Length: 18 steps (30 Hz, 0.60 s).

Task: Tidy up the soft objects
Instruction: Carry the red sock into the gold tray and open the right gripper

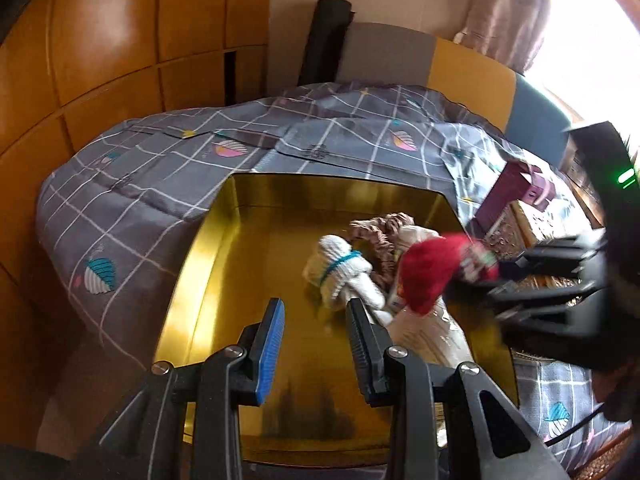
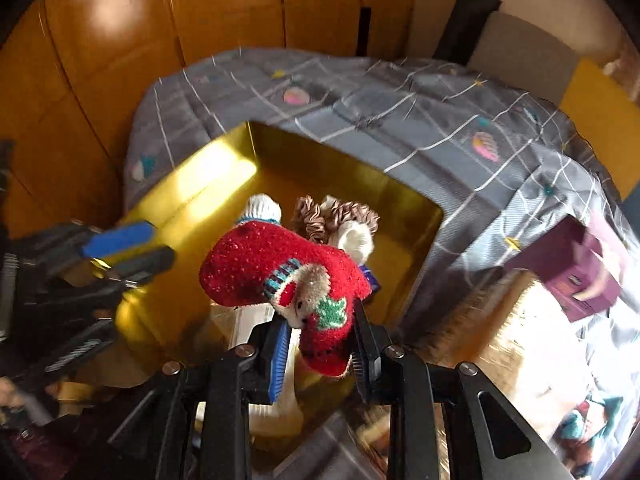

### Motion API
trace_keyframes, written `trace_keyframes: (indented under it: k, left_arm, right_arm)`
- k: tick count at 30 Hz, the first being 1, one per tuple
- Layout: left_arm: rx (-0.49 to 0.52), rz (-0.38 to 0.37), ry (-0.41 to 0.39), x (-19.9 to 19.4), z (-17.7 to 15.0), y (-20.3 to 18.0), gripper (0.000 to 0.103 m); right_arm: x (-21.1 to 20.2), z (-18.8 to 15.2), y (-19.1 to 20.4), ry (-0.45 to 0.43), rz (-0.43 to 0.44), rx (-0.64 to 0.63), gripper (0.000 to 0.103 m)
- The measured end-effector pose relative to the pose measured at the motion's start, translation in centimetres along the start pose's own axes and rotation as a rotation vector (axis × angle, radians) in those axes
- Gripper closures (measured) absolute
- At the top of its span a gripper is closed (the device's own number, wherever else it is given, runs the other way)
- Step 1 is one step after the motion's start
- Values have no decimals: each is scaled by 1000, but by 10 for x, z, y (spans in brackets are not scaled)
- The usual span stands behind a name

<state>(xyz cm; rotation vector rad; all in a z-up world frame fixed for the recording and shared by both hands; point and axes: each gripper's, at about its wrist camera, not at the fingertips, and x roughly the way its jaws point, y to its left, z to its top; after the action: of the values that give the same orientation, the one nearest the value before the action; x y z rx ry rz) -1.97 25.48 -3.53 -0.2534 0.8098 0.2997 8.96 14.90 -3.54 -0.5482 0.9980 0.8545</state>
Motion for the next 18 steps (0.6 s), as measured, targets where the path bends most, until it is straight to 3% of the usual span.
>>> trace_keyframes:
  k: [6,11,15,18]
  left_arm:
    - [-10,9,0,1,2,6,72]
    - [-3,1,-20,-5,3,3,72]
    - [9,-4,-26,-7,3,-2,72]
    - [17,-7,-26,-9,3,-6,71]
  right_arm:
    - [37,2,25,46,62,-19,73]
    - [20,-7,32,-16,99,-39,60]
    - [1,-16,30,-83,66,-46,41]
    - [-11,-18,27,-117,38,-36,41]
